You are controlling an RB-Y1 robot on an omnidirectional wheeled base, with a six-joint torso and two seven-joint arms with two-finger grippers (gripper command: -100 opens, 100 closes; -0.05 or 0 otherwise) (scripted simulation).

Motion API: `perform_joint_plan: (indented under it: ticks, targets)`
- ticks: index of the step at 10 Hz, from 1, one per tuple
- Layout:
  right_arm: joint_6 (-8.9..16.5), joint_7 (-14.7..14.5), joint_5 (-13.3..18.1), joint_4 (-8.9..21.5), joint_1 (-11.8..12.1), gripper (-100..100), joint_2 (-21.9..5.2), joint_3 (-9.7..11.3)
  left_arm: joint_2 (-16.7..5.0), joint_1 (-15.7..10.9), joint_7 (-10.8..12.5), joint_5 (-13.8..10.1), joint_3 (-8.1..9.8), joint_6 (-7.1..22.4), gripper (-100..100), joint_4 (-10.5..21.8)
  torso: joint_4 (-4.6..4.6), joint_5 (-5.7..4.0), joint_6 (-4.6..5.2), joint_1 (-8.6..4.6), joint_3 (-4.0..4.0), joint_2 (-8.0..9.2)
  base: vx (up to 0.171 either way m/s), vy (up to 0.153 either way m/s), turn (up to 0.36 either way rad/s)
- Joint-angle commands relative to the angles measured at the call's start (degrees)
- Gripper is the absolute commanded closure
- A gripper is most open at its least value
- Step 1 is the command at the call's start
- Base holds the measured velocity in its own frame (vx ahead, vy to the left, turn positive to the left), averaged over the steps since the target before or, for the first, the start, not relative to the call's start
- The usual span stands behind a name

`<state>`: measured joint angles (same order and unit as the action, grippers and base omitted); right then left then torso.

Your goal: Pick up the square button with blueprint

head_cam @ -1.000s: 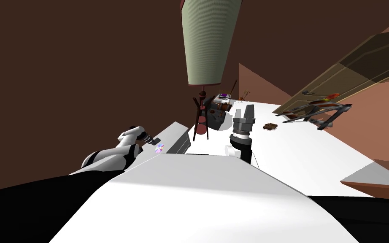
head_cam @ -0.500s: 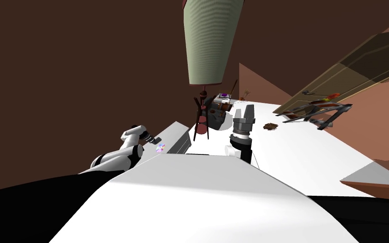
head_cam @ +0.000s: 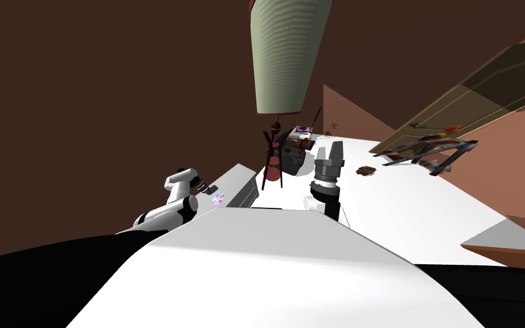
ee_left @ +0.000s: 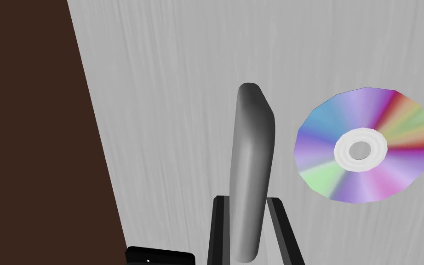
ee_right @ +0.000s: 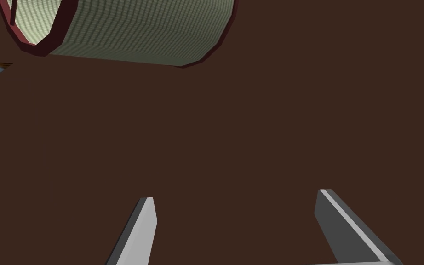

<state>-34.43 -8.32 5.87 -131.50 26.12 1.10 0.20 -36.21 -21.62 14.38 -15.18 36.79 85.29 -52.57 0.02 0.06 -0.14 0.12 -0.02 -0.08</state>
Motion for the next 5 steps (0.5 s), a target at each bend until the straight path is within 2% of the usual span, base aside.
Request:
perform_joint_plan:
  ticks: [1,2,3,4,5]
  targets:
    - [0.00,0.00,0.00,0.00,0.00,0,0.00,0.00,0.89,-0.04,0.02,2.82,2.32,1.01,100,-1.74,0.00,0.00,0.00,0.00,0.00,0.00,-0.006,0.020,-0.001]
    - [0.00,0.00,0.00,0.00,0.00,0,0.00,0.00,2.79,0.16,0.05,4.52,4.32,3.09,100,-3.71,0.01,-0.03,-0.03,-0.01,0.01,0.01,-0.012,0.029,0.016]
    - [0.00,0.00,0.00,0.00,0.00,0,0.00,0.00,2.79,0.16,0.05,6.24,5.46,3.09,100,-4.78,0.01,0.00,-0.03,-0.01,0.02,0.03,-0.012,0.021,-0.001]
    - [0.00,0.00,0.00,0.00,0.00,0,0.00,0.00,2.49,-0.01,0.05,5.15,4.52,2.88,100,-3.93,0.03,-0.04,-0.06,-0.03,0.03,0.04,-0.005,0.008,0.003]
    - [0.00,0.00,0.00,0.00,0.00,0,0.00,0.00,2.48,-0.03,0.05,5.36,4.67,3.03,0,-4.06,0.02,-0.02,-0.04,-0.07,0.02,0.02,0.000,0.000,0.000]
